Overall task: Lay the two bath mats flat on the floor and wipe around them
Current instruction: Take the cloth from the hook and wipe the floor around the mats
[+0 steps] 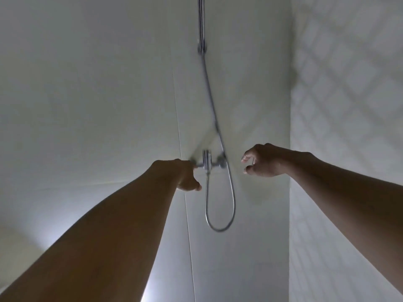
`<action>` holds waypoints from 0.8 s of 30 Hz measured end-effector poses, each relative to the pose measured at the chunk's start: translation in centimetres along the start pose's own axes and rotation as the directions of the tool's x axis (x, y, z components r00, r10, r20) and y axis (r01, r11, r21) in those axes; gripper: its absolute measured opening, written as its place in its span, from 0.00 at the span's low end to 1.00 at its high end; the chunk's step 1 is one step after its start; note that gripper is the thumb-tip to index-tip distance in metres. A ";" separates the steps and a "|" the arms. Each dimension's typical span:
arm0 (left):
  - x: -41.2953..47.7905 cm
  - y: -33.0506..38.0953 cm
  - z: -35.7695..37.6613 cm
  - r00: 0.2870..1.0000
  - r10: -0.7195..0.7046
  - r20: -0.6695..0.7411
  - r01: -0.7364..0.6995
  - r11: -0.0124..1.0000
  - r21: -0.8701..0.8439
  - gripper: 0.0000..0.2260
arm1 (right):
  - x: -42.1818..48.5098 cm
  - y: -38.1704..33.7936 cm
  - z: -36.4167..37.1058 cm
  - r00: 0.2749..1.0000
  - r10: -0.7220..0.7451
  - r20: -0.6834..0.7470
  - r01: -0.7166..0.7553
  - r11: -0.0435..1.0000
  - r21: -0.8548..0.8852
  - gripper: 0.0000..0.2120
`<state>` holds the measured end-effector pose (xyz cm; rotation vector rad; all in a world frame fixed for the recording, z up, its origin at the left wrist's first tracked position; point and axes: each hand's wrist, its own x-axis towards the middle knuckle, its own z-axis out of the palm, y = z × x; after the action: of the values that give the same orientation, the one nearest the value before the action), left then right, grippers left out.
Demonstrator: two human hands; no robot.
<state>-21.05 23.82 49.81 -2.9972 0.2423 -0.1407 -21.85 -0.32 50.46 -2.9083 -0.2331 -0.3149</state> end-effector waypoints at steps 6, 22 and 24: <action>-0.9 2.8 -12.2 0.990 0.039 -0.135 -0.044 0.998 -0.036 0.38 | -2.3 0.2 -12.5 0.996 -0.013 -0.088 0.008 0.998 -0.064 0.19; 6.3 18.0 -17.1 0.899 0.429 -0.084 -0.433 0.900 -0.036 0.33 | -8.8 8.9 -17.7 0.837 0.539 -0.099 -0.547 0.811 -0.206 0.18; 6.5 20.9 -17.3 0.845 0.531 -0.056 -0.534 0.845 -0.041 0.32 | -10.3 9.3 -18.6 0.773 0.621 -0.126 -0.632 0.741 -0.225 0.16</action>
<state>-19.61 0.20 64.54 -2.8452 1.0843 -0.1390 -33.80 -14.75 64.19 -2.9928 0.8549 -0.2999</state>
